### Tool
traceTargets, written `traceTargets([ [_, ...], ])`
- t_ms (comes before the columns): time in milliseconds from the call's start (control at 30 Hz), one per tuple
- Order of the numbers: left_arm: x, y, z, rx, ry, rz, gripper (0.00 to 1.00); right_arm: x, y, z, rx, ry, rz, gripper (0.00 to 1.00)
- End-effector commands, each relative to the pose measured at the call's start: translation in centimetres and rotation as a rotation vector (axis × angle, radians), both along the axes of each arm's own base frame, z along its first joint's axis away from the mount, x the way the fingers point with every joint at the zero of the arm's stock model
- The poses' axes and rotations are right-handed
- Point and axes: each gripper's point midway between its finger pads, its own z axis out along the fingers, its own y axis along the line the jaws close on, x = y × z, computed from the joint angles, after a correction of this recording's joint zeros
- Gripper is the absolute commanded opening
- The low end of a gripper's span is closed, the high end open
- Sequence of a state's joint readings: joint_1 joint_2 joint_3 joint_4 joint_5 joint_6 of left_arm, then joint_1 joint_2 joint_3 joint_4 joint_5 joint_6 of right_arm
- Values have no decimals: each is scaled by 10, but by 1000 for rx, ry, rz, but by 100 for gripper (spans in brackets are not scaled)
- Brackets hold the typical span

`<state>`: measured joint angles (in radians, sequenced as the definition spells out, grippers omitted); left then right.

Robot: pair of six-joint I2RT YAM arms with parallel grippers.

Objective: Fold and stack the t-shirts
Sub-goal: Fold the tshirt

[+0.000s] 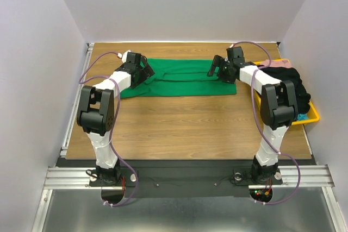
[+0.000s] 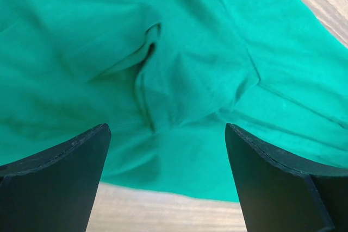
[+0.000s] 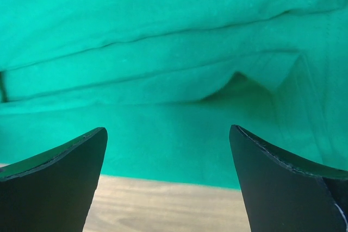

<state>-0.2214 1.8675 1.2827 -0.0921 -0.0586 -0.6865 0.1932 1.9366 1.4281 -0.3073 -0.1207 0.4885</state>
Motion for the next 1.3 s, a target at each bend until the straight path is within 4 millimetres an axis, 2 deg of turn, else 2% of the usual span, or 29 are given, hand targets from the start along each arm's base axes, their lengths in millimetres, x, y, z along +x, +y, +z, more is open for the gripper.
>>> traceTargets([
  [0, 25, -5, 13, 5, -60, -19, 99, 21, 9, 0, 9, -33, 31, 100],
  [67, 35, -6, 11, 13, -66, -15, 99, 26, 9, -8, 4, -21, 21, 100],
  [133, 42, -6, 9, 23, -64, -15, 99, 35, 9, -5, 4, -37, 9, 100],
  [167, 49, -7, 9, 23, -70, -14, 98, 38, 9, -10, -2, -32, 2, 100],
  [200, 53, -8, 7, 23, -72, -17, 98, 45, 9, -4, 0, -50, -2, 100],
  [233, 57, -9, 0, 26, -62, -18, 98, 49, 9, -4, -4, -55, -11, 100],
  [400, 83, -13, 16, 19, -112, -3, 98, 65, 11, -11, 8, -56, -37, 100],
  [500, 98, -5, 26, 54, -146, 33, 99, 76, 8, -7, -5, -79, -61, 100],
  [533, 104, -1, 21, 74, -150, 54, 99, 79, 7, -11, -9, -76, -75, 100],
  [567, 115, -2, 32, 77, -181, 48, 99, 87, 4, -3, -18, -100, -93, 100],
  [733, 148, -11, 48, 69, -236, 3, 99, 109, 5, 16, -13, -162, -111, 100],
  [767, 159, -11, 55, 72, -257, 8, 99, 113, -1, 16, -39, -171, -138, 100],
  [833, 164, -7, 58, 93, -253, 19, 99, 119, -4, 27, -46, -198, -156, 100],
  [933, 162, 3, 69, 109, -251, 46, 99, 121, -13, 40, -77, -228, -178, 100],
  [1033, 154, 4, 81, 107, -267, 39, 99, 117, -14, 43, -101, -235, -154, 100],
  [1133, 132, 7, 95, 98, -282, 39, 99, 116, -14, 39, -131, -235, -116, 100],
  [1167, 114, 10, 92, 101, -263, 38, 99, 117, -13, 38, -133, -236, -104, 100],
  [1200, 106, 12, 90, 103, -259, 41, 99, 117, -13, 28, -140, -221, -95, 100],
  [1233, 98, 17, 87, 111, -253, 50, 99, 117, -12, 27, -139, -219, -86, 100],
  [1267, 81, 22, 79, 109, -231, 74, 99, 116, -9, 19, -134, -207, -72, 100],
])
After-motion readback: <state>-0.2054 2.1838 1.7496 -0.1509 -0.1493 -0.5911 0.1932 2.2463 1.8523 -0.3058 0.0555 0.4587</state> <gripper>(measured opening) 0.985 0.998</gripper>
